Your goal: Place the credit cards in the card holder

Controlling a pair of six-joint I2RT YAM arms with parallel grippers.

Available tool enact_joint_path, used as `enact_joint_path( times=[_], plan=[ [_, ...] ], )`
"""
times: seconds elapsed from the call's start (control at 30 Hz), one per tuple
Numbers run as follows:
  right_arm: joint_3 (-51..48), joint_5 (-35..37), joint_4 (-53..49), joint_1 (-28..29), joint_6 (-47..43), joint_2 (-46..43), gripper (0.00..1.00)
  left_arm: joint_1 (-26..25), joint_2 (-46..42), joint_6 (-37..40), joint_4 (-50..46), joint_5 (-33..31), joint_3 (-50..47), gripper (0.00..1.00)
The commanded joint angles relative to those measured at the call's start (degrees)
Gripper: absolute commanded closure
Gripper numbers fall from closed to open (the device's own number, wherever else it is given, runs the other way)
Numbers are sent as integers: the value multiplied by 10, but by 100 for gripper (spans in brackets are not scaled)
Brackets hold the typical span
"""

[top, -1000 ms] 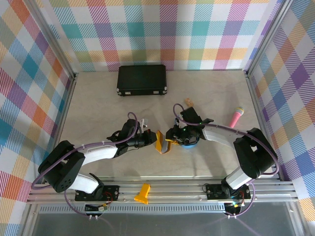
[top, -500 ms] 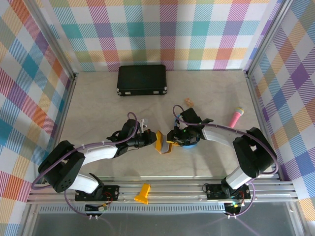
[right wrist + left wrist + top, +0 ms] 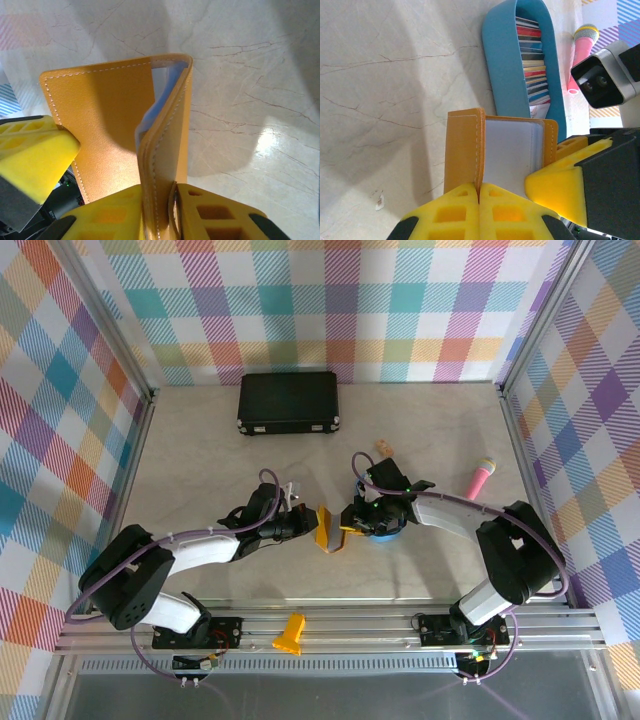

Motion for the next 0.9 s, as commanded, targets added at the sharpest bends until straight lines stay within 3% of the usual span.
enact_joint_path(
  times=[0.0,0.53,0.7,0.87],
  plan=[
    [13,-5,-4,0,-7,-20,76,-9,9,-6,24,-1,-6,100],
    [10,-4,3,0,-7,-3,86,-9,10,-8,35,2,-10,100],
    [10,-4,6,1,-8,8,72,-9,10,-9,37,3,-10,100],
    [9,-6,10,0,-8,9,73,-9,12,-8,37,4,-10,100]
  ],
)
